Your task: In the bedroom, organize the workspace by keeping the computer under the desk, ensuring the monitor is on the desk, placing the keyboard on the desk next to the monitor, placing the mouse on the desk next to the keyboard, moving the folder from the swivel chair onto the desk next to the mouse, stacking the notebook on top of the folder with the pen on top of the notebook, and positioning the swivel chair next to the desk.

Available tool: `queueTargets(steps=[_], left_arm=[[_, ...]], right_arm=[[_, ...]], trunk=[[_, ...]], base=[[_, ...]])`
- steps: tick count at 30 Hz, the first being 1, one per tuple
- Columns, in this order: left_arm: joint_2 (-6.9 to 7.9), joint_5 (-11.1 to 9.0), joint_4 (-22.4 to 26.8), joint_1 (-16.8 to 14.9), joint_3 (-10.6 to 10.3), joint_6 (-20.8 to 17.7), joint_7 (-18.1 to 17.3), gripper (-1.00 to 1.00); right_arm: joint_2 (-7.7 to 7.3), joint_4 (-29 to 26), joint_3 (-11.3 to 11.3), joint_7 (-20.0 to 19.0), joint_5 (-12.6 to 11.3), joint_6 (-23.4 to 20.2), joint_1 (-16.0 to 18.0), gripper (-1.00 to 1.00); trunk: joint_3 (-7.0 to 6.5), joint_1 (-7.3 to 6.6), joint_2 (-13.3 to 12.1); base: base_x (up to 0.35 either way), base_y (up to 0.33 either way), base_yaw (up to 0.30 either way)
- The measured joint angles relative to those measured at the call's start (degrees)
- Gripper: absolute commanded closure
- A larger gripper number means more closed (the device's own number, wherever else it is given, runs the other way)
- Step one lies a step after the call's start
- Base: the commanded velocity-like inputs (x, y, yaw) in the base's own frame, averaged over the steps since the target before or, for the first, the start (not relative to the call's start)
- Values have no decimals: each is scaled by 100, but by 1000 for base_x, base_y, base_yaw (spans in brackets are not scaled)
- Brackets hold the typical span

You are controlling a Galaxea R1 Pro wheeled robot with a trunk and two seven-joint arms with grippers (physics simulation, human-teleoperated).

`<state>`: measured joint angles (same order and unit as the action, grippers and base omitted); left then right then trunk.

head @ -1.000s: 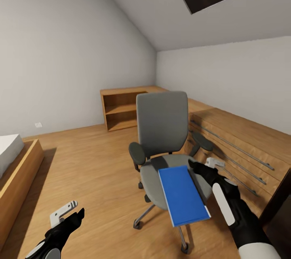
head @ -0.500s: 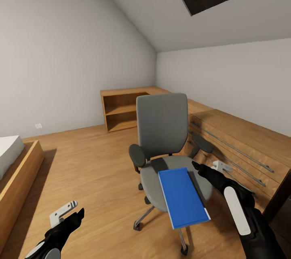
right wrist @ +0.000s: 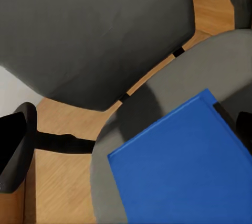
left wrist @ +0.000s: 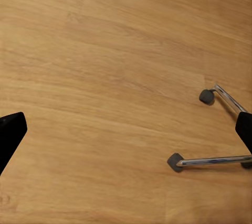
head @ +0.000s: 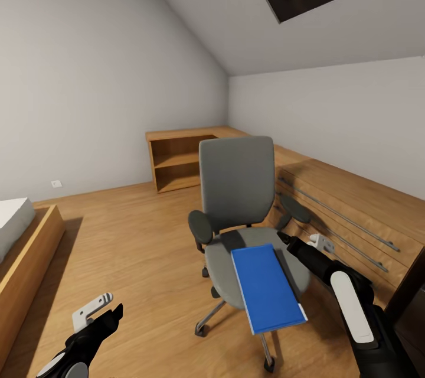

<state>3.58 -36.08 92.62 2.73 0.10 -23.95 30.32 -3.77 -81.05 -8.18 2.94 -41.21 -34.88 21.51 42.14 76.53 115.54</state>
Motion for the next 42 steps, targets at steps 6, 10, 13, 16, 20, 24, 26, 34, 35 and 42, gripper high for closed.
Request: queueTargets(steps=[6, 10, 13, 16, 20, 24, 26, 34, 35, 42], left_arm=[[6, 0, 0, -1, -1, -1, 1, -100], [1, 0, 0, -1, -1, -1, 1, -100], [3, 0, 0, -1, -1, -1, 1, -100], [3, 1, 1, -1, -1, -1, 2, -100], [5, 3, 1, -1, -1, -1, 2, -100], [5, 4, 1, -1, -1, -1, 2, -100], [5, 2, 1, -2, -1, -1, 1, -100], [7, -13, 1, 0, 0, -14, 1, -100], [7, -16, 1, 0, 0, -14, 0, -100], [-14, -28, 0, 0, -29, 1, -1, -100]], right_arm=[[-2, 13, -10, -4, -30, 8, -2, -100], [-2, 15, -16, -7, -34, 9, -2, -100], [3, 20, -26, -7, -48, 9, -2, -100], [5, 28, -30, -6, -54, 13, -2, -100], [6, 32, -33, -2, -56, 12, -2, -100], [6, 33, -61, 0, -90, 10, -2, -100], [7, 38, -85, 0, -146, 9, -2, -100], [8, 28, -109, 0, -262, 3, -1, -100], [8, 27, -109, 0, -262, 2, -1, -100], [2, 123, -335, -41, -281, 19, 0, -100]], trunk=[[-19, 2, 0], [-24, 2, 0], [-25, 2, 0], [-25, 2, 0], [-25, 2, 0], [-25, 2, 0], [-25, 2, 0], [-25, 1, 0], [-26, 1, 0], [10, 43, 79]], base=[[-238, 218, -250], [-243, 243, -282], [-233, 260, -290], [-228, 266, -293], [-227, 268, -296], [-224, 269, -298], [-197, 285, -298], [-148, 250, -141], [-79, 105, -18], [-28, 37, -6]])
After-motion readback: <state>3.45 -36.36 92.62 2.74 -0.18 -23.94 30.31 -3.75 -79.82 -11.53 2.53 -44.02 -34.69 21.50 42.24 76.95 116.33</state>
